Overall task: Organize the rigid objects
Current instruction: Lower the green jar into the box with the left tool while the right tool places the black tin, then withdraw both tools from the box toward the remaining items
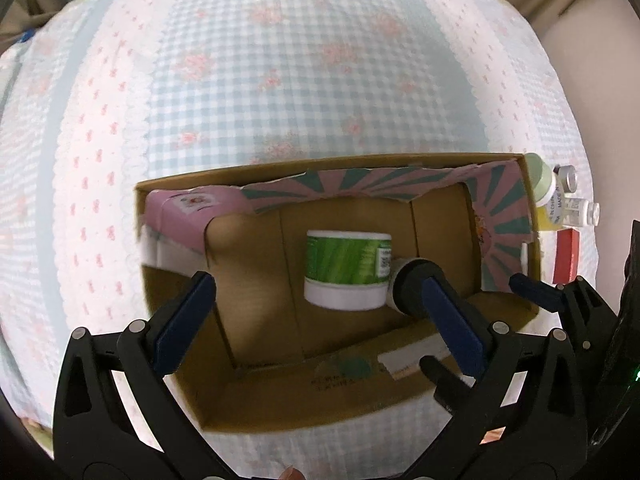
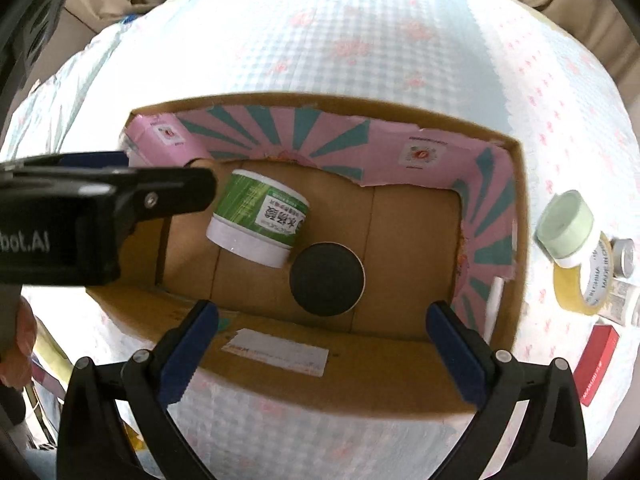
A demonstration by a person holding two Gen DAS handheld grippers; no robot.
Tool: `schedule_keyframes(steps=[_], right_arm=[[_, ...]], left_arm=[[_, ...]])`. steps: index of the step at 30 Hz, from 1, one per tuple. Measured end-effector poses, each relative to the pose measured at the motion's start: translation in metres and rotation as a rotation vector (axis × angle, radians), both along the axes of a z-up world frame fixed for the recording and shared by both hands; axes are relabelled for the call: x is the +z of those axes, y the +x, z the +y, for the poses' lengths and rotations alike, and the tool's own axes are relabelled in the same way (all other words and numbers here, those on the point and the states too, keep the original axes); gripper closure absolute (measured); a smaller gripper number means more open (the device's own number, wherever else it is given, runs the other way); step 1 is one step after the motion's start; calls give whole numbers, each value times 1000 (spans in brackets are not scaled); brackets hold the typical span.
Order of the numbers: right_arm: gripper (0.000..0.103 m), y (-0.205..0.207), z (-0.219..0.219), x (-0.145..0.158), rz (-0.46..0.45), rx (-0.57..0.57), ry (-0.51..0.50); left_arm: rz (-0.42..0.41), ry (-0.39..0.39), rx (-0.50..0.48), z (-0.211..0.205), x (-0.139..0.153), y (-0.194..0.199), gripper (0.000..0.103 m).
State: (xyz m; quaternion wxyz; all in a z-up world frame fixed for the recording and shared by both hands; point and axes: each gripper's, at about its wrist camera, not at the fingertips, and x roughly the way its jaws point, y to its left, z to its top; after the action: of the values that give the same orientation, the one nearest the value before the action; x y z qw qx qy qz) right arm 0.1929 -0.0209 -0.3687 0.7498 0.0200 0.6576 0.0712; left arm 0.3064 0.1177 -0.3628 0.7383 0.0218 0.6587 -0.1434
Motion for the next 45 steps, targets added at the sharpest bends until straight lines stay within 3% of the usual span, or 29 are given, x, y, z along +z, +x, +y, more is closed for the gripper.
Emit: schedule_keyframes(steps=[14,23,30,35,40,45], right_arm=[[0,-31,-13,102,-137,12,-53],[0,-78,-45,162,-189,-101,-74],[0,-115,-98,201,-268,-242,-138],[0,-134,-156,216,-307,-349,-175],[0,-145,-219,215,-308,-410,-180],[0,-143,-282,200,-285,-450,-145]], left_arm=[[-140,-10,98,37,105,-57,0],[-224,-14,67,28,161,-97,0],[-295,-33,21,-19,194,-125,0],[-330,-51,-28,-80,209,-136,0],[-324,-76,-32,-145,209,-139,0],[-283,-74,-52,-214,190,-130,0]])
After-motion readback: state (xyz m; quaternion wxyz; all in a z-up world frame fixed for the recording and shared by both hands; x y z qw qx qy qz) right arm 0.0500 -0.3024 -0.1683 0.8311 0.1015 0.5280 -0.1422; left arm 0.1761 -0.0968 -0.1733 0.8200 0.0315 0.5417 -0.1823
